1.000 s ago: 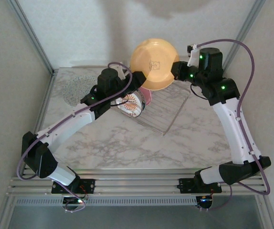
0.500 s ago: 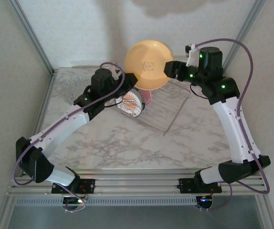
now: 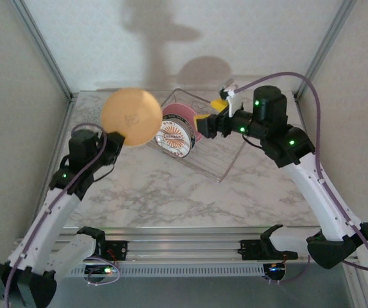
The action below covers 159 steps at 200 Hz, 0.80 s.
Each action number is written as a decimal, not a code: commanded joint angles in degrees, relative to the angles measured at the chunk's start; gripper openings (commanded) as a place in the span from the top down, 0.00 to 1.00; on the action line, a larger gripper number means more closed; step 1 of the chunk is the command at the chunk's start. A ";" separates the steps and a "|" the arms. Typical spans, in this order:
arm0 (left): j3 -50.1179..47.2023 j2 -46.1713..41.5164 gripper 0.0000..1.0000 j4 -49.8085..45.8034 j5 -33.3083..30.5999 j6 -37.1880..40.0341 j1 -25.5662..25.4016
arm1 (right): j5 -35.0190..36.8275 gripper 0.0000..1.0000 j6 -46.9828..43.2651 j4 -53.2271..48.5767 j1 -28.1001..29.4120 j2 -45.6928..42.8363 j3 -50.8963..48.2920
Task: Unload the plates from the dish rack
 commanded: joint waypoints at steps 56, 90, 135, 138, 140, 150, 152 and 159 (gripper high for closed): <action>-19.49 -13.08 1.00 -8.95 -4.87 -10.70 2.58 | 0.33 0.14 -14.01 1.05 7.73 -1.26 -6.67; -24.56 -10.17 1.00 -3.14 -4.13 -11.07 2.62 | 1.42 0.14 -14.57 1.37 8.15 -0.97 -7.60; -28.70 -3.79 1.00 5.05 -2.59 -10.19 2.62 | -0.27 0.13 -13.60 3.39 8.14 -0.87 -8.53; -28.83 -3.41 1.00 5.25 -2.46 -10.00 2.60 | -0.38 0.13 -13.60 3.41 8.10 -0.87 -8.59; -28.92 -3.14 1.00 5.44 -2.44 -9.95 2.58 | -0.48 0.14 -13.60 3.48 8.09 -0.82 -8.65; -29.31 -2.04 1.00 6.49 -2.27 -9.46 2.57 | -0.85 0.14 -13.59 3.61 9.24 -0.90 -8.96; -29.38 -1.81 1.00 6.60 -2.22 -9.43 2.57 | -0.88 0.14 -13.60 3.75 9.48 -0.88 -8.97; -29.57 -1.18 1.00 7.04 -2.24 -9.12 2.57 | -0.98 0.14 -13.51 3.92 9.73 -0.95 -9.30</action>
